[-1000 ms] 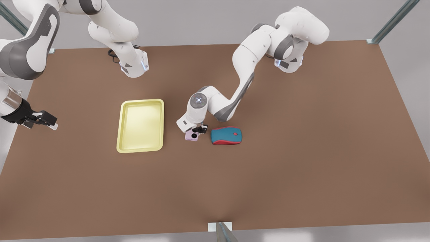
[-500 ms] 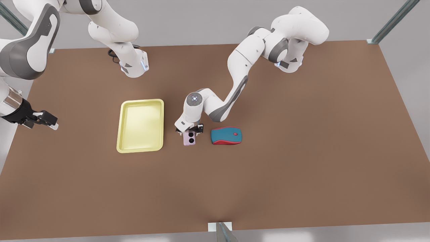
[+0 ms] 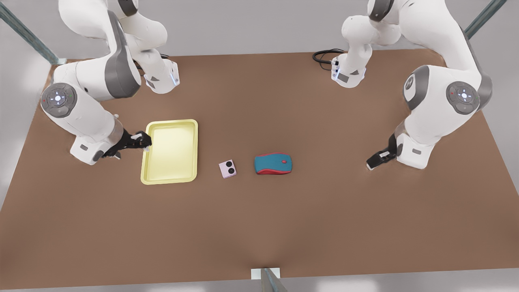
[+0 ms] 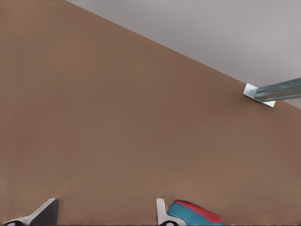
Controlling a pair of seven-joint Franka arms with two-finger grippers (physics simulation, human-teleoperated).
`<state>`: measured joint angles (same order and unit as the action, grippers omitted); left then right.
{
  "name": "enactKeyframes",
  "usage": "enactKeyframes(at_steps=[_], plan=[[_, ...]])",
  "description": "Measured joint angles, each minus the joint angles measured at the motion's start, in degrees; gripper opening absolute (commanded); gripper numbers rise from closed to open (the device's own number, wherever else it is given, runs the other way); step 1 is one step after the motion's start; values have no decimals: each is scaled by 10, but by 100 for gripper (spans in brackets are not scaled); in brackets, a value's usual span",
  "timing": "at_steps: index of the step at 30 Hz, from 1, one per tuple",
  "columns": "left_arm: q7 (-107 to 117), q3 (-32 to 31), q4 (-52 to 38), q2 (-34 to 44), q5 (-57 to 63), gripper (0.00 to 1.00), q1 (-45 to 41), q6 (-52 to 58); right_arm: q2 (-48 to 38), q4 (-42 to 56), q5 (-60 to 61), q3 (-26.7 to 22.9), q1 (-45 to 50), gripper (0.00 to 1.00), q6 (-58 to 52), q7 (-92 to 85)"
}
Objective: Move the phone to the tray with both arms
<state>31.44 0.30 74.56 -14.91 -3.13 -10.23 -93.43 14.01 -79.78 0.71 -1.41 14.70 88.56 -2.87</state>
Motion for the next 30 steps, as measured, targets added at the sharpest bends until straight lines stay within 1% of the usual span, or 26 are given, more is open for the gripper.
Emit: enactKeyframes(at_steps=[1,2,4,9,17,21,27,30], plan=[[-20,-13,35,36,15,100,25,8,12,-18,3,3,14,100,11,2],[-39,-16,54,56,26,100,38,16,28,-26,6,5,29,100,24,5],[-73,-18,62,70,41,100,50,30,68,-34,15,7,56,100,58,13],[-144,-19,62,53,56,100,45,50,133,-59,44,9,92,100,148,27],[-222,-19,61,40,57,100,46,61,231,-78,53,11,147,100,287,52],[-250,-19,61,35,57,100,45,62,260,-87,55,11,170,100,343,63],[-282,-19,61,29,56,100,45,62,266,-139,55,12,175,100,418,77],[-295,-19,61,27,56,100,45,62,271,-147,55,13,184,100,443,82]])
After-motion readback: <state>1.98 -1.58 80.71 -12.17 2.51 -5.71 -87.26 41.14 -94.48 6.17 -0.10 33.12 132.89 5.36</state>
